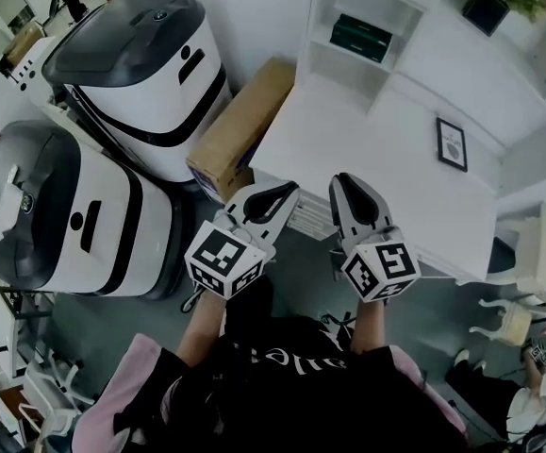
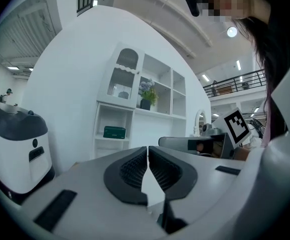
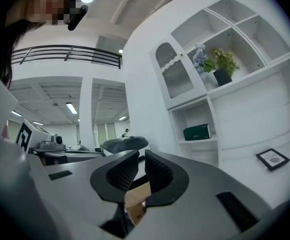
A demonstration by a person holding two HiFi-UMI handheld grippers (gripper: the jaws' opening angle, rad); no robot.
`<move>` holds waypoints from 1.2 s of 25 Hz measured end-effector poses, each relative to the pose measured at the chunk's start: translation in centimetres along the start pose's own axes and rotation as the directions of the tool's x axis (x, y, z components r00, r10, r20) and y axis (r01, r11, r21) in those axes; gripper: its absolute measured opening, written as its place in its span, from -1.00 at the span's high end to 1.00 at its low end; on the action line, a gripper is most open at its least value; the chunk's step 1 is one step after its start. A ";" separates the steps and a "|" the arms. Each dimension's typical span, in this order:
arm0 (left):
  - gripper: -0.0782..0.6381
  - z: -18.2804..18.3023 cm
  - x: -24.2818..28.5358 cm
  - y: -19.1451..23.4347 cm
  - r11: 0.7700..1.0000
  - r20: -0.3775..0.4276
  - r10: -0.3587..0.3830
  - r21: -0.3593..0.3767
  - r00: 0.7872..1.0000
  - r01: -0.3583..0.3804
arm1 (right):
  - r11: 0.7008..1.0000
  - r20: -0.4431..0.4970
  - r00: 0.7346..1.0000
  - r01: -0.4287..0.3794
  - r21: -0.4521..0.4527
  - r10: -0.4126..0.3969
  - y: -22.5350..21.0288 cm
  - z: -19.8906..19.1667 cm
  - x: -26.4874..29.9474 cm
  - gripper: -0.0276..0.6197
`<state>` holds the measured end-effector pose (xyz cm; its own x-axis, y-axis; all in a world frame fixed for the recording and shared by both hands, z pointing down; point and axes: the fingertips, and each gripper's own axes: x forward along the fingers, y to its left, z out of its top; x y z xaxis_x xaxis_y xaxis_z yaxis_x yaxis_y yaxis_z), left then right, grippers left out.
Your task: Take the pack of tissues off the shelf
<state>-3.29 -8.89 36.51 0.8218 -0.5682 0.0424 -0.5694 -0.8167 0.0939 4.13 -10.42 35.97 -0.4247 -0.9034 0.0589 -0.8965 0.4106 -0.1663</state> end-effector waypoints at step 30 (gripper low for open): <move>0.72 0.0 9.6 12.5 0.975 -0.009 -0.215 -0.064 0.977 0.214 | 0.969 -0.058 0.968 0.240 -0.051 -0.243 -8.2 0.2 11.3 0.71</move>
<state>-2.50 -24.52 38.12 0.9252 -0.3782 0.0301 -0.3778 -0.9112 0.1642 6.73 -24.00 37.82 -0.2011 -0.9673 0.1543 -0.9774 0.1877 -0.0972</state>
